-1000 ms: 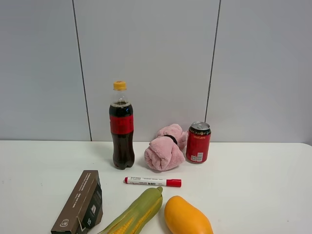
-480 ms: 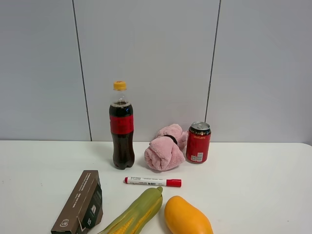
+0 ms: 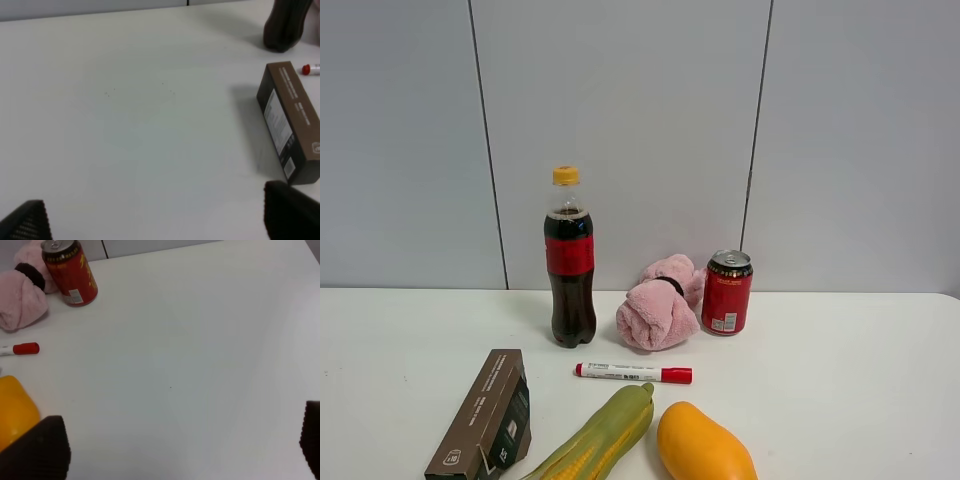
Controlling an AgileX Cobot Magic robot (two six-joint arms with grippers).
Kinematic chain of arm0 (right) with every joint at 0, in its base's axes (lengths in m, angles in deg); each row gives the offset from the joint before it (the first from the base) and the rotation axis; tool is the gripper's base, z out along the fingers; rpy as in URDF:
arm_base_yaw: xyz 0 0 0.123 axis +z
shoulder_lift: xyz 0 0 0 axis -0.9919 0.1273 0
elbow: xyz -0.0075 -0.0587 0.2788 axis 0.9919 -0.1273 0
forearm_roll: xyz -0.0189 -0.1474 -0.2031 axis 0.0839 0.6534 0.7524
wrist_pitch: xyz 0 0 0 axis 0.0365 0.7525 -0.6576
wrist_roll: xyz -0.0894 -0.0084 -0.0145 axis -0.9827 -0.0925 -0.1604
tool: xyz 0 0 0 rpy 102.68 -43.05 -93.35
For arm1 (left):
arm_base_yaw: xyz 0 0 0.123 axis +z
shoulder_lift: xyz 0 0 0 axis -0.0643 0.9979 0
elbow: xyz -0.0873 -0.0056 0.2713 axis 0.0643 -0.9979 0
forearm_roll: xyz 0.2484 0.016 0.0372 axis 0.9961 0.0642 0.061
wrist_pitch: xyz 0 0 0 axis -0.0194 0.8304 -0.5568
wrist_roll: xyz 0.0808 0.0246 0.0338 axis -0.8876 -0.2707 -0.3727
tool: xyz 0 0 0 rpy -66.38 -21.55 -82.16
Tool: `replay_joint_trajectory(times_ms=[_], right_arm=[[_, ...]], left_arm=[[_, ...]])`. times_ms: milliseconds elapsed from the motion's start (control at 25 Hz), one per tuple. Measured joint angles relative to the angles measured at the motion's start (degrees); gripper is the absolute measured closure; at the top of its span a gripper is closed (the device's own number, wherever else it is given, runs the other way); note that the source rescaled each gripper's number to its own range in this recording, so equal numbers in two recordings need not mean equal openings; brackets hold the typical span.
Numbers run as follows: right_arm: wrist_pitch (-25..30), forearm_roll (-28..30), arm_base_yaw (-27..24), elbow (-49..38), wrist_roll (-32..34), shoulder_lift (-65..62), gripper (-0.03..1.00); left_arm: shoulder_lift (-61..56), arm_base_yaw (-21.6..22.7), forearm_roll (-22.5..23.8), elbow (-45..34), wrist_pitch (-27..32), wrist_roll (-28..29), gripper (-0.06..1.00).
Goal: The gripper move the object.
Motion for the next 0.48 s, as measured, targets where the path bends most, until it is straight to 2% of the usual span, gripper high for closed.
replay_joint_trajectory(times_ms=[480], right_arm=[[0.0, 0.0, 0.0, 0.0, 0.0, 0.0, 0.04]], left_arm=[[0.0, 0.0, 0.0, 0.0, 0.0, 0.0, -0.06]])
